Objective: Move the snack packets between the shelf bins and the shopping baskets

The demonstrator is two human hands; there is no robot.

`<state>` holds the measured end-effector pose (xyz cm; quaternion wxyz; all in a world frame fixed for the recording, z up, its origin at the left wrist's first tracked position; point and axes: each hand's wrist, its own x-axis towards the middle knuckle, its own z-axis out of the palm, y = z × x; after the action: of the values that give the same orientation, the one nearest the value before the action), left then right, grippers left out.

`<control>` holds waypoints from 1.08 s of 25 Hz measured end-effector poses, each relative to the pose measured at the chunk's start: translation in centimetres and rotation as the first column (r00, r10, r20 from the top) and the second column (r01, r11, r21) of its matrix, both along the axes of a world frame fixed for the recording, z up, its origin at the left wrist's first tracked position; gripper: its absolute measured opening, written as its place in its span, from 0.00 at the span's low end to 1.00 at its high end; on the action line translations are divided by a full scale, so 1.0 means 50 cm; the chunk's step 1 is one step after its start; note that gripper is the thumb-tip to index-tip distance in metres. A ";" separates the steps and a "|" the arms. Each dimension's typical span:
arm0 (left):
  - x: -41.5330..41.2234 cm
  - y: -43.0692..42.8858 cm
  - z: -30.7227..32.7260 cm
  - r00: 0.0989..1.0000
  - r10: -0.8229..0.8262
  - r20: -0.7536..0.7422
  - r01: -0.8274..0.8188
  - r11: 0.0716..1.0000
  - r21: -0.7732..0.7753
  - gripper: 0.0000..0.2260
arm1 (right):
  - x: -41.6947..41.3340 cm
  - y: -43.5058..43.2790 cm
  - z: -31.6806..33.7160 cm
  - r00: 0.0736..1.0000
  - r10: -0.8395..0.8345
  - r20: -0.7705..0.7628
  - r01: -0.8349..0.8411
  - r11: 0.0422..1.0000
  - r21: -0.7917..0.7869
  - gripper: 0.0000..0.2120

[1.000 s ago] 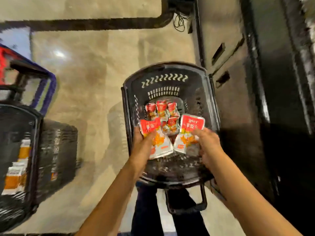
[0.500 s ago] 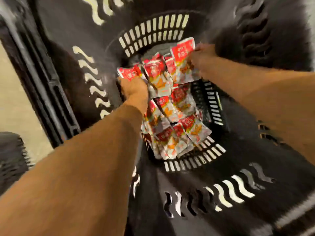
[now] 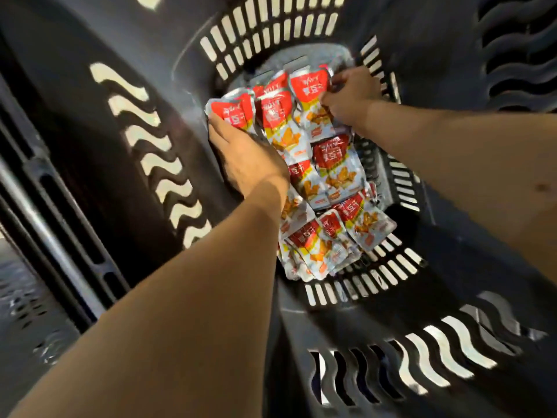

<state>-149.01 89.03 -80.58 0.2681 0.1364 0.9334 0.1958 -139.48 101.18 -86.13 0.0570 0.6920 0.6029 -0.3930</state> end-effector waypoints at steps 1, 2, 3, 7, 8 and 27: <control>0.008 -0.006 0.005 1.000 0.012 0.008 -0.012 1.000 0.011 0.27 | -0.002 -0.004 0.000 1.000 0.031 -0.006 -0.031 0.999 -0.008 0.15; 0.013 -0.010 0.002 1.000 0.020 0.013 -0.020 1.000 0.024 0.26 | -0.005 -0.009 0.002 0.998 0.049 -0.034 -0.050 0.998 -0.029 0.16; 0.015 -0.011 0.000 1.000 0.025 0.014 -0.026 0.999 0.026 0.25 | -0.004 -0.009 -0.003 0.996 0.065 -0.059 -0.067 0.997 -0.038 0.18; 0.015 -0.023 -0.008 1.000 0.014 0.012 -0.014 1.000 0.006 0.25 | 0.002 -0.012 -0.015 0.987 0.158 -0.013 -0.158 0.987 0.027 0.22; 0.014 -0.023 -0.007 1.000 0.020 0.007 -0.020 1.000 0.005 0.25 | 0.005 -0.015 -0.015 0.986 0.167 0.012 -0.167 0.986 0.029 0.22; 0.235 -0.237 -0.012 0.792 0.407 0.455 -0.281 0.905 -0.320 0.35 | 0.251 -0.291 0.024 0.993 -0.107 0.048 0.118 0.923 -0.368 0.29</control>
<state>-137.23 77.15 -81.16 0.4797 -0.1264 0.8537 0.1583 -126.95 86.63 -84.94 0.1719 0.7076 0.4765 -0.4926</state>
